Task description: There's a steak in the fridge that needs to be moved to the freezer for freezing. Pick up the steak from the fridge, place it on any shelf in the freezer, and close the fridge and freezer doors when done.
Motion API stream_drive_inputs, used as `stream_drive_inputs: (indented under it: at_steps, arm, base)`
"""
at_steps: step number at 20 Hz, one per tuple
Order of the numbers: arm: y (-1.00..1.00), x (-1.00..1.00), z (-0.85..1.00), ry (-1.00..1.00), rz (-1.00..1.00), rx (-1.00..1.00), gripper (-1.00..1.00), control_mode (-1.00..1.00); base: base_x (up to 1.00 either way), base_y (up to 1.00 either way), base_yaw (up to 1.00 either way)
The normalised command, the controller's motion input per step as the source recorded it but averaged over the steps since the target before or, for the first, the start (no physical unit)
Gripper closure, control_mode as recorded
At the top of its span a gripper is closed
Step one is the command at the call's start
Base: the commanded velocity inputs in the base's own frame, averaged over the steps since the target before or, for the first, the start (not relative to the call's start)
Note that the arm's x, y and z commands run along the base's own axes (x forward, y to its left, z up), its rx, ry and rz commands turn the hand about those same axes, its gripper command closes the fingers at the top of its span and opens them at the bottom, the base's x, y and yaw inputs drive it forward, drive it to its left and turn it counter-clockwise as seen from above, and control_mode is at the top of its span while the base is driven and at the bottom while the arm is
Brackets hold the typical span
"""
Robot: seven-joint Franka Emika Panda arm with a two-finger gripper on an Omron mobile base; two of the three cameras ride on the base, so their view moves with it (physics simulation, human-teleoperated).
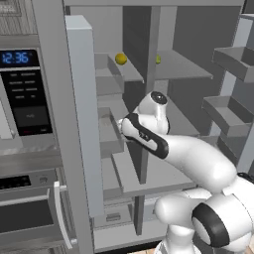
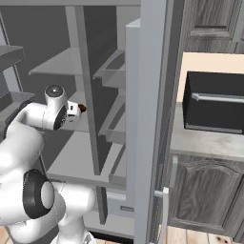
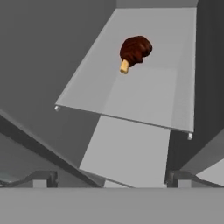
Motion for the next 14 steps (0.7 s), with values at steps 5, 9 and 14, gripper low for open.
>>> stream_drive_inputs:
  at_steps: [5, 9, 14]
  arm:
    - [0.04, 0.34, 0.00, 0.00, 0.00, 0.00, -1.00, -1.00]
    - [0.04, 0.28, 0.00, 0.00, 0.00, 0.00, -1.00, -1.00]
    - [0.23, 0.13, -0.04, 0.00, 0.00, -0.01, -1.00, -1.00]
  base:
    - [0.00, 0.00, 0.00]
    - [0.00, 0.00, 0.00]
    - [0.00, 0.00, 0.00]
